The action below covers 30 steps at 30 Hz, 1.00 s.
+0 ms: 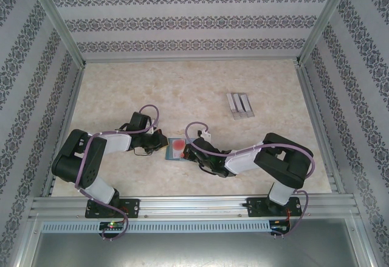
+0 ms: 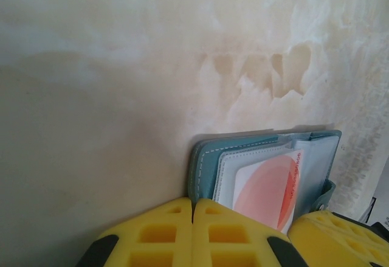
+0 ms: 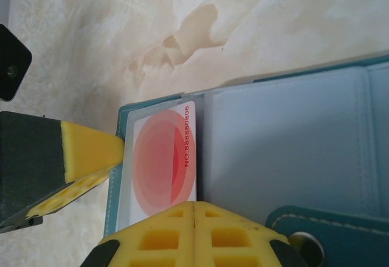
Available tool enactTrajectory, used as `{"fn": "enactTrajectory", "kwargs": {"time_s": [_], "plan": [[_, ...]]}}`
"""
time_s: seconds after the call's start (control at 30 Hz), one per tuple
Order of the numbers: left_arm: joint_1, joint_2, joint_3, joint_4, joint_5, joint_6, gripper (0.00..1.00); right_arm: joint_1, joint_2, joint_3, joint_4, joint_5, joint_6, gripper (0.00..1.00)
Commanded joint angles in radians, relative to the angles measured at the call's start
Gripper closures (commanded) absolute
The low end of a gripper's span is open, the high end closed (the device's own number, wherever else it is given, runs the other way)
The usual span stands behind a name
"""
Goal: Put the credit cards into the card holder
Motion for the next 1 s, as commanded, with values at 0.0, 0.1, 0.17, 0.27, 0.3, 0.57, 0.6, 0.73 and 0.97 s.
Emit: {"fn": "enactTrajectory", "kwargs": {"time_s": [0.0,0.1,0.17,0.27,0.3,0.57,0.6,0.73,0.97], "plan": [[-0.028,0.098,-0.044,-0.072,-0.057,-0.015,1.0,0.016,-0.014,0.023,-0.034,-0.047,0.025,0.97],[-0.028,0.094,-0.044,-0.073,-0.06,-0.02,1.0,0.017,0.01,0.038,-0.019,-0.082,0.045,0.99],[-0.029,0.092,-0.045,-0.071,-0.063,-0.021,1.0,0.019,0.034,0.053,-0.008,-0.101,0.049,0.99],[-0.028,0.092,-0.044,-0.073,-0.064,-0.02,1.0,0.018,0.07,0.075,0.003,-0.117,0.054,0.99],[-0.029,0.092,-0.044,-0.074,-0.062,-0.021,1.0,0.02,0.077,0.081,0.009,-0.122,0.056,0.99],[-0.029,0.055,-0.044,-0.089,-0.091,-0.023,0.86,0.019,0.042,0.072,-0.018,-0.113,0.042,0.9],[-0.029,0.047,-0.043,-0.091,-0.105,-0.019,0.81,0.019,0.023,0.066,-0.034,-0.108,0.032,0.89],[-0.028,0.007,-0.018,-0.154,-0.178,0.015,0.69,0.018,-0.042,0.034,-0.073,-0.077,0.024,0.81],[-0.029,-0.085,0.044,-0.243,-0.273,0.068,0.65,0.017,-0.16,-0.011,-0.172,-0.042,0.013,0.71]]}}
